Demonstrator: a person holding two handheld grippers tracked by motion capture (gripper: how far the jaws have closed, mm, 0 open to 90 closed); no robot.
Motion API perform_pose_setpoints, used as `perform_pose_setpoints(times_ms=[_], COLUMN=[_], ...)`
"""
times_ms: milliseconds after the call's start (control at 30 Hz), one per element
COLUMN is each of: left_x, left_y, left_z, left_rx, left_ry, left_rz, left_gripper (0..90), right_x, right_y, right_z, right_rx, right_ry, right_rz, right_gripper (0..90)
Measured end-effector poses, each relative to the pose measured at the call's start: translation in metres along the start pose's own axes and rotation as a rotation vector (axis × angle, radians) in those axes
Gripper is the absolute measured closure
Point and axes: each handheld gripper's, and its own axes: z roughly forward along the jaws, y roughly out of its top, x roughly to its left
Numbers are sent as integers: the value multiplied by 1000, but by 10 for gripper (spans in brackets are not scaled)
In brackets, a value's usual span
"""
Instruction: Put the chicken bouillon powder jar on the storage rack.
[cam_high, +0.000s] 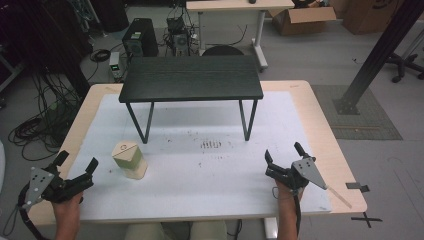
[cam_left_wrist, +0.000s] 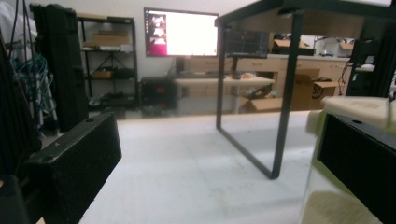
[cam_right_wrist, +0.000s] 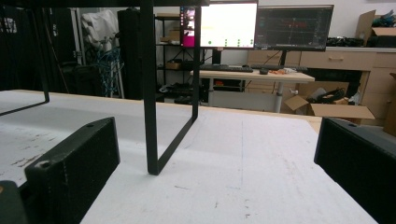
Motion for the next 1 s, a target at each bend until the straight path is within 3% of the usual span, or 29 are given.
perform_pose_setpoints(times_ms=[400,700,833,1000], left_x=[-25,-43,-53,-60], left_y=[23,25,23,20], left_z=[-12,-13,-11,-7], left_rx=[-63,-22,1,17], left_ry=[-52,-52,-41,-51], left_rz=[-10,-15,6,-6], left_gripper=[2,2,3,2], right_x=[0,0,0,0], right_y=[0,0,0,0], right_z=[0,0,0,0], right_rx=[1,1,0,0], right_ry=[0,-1,-1,0], right_rz=[-1,-2,-2,-1], right_gripper=[0,0,0,0])
